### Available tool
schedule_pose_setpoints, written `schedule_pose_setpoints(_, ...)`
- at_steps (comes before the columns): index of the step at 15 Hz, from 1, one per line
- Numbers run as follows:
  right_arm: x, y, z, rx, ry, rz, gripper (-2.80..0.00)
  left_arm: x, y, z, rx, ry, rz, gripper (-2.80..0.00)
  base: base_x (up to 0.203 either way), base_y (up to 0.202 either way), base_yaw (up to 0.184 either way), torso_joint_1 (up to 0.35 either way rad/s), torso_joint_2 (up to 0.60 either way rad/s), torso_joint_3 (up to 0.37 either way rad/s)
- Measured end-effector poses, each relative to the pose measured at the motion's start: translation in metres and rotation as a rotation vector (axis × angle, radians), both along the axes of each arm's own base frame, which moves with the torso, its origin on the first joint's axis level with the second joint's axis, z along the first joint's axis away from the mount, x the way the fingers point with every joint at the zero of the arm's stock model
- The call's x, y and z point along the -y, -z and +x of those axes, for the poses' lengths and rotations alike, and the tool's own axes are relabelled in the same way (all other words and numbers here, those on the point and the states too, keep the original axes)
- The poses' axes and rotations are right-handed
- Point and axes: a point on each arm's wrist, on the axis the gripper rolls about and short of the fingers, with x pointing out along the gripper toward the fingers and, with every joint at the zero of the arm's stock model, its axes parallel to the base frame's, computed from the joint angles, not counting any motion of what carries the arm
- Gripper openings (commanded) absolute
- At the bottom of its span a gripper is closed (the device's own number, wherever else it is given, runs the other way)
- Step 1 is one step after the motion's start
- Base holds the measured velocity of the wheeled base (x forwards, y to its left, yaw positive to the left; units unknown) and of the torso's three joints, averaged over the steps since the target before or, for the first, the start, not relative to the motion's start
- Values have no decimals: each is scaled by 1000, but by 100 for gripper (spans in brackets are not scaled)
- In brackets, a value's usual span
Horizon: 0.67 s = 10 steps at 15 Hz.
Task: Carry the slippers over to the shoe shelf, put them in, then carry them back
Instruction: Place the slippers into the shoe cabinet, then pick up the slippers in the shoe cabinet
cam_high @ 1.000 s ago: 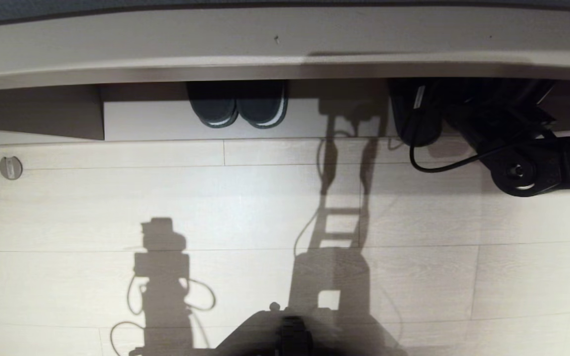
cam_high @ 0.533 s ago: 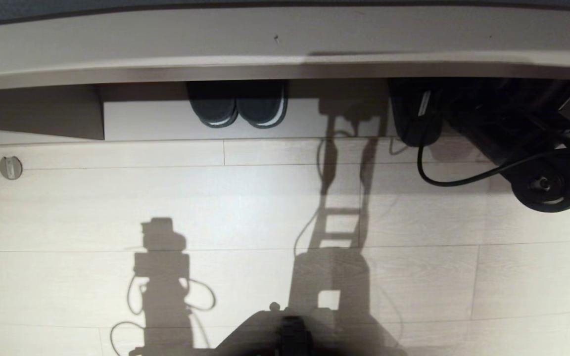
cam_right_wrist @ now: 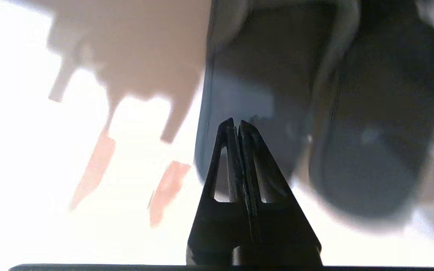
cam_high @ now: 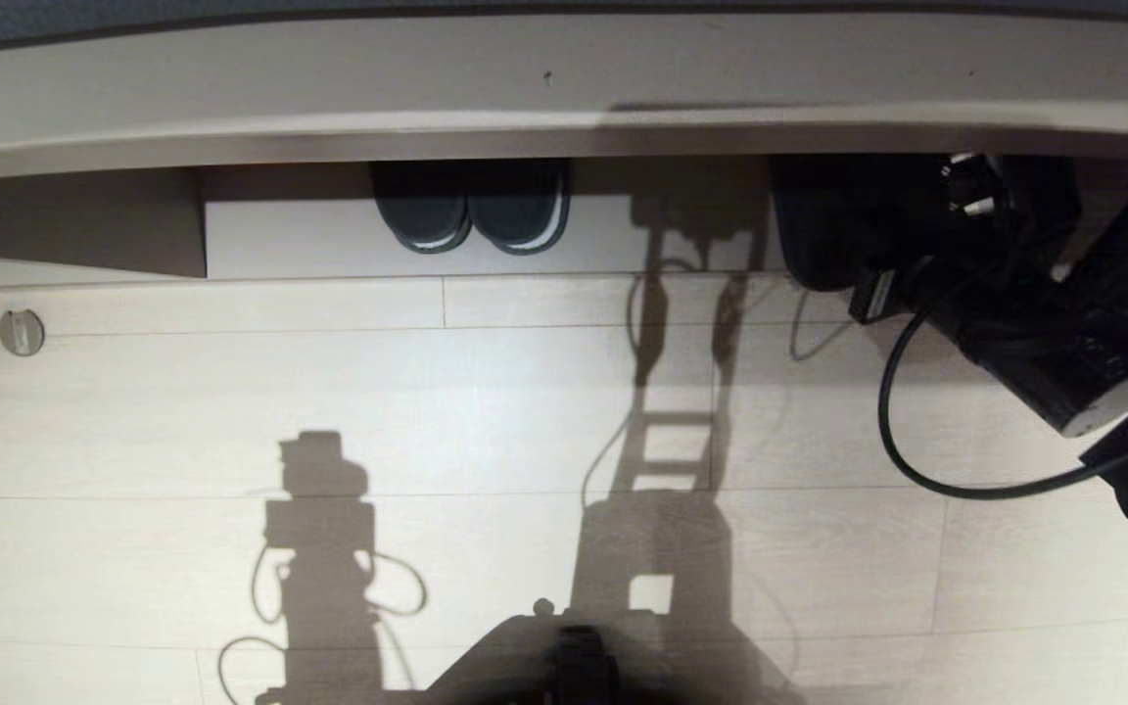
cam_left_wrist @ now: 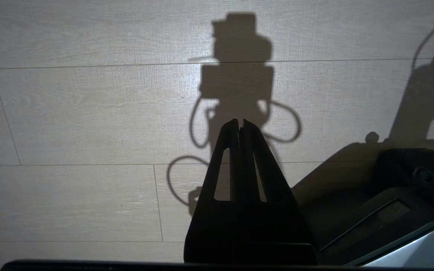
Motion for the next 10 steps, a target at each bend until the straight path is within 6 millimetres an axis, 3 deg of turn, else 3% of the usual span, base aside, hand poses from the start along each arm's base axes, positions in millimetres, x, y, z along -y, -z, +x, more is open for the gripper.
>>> schedule_pose_setpoints(2,8,9,-35,-20,-3,-8,-280,0,0,0,0,0,2,-280,0,0,0,0,0,0)
schedule_pose_setpoints(10,63,23,-206,11,66,32,-280,0,0,0,0,0,5,-280,0,0,0,0,0,0)
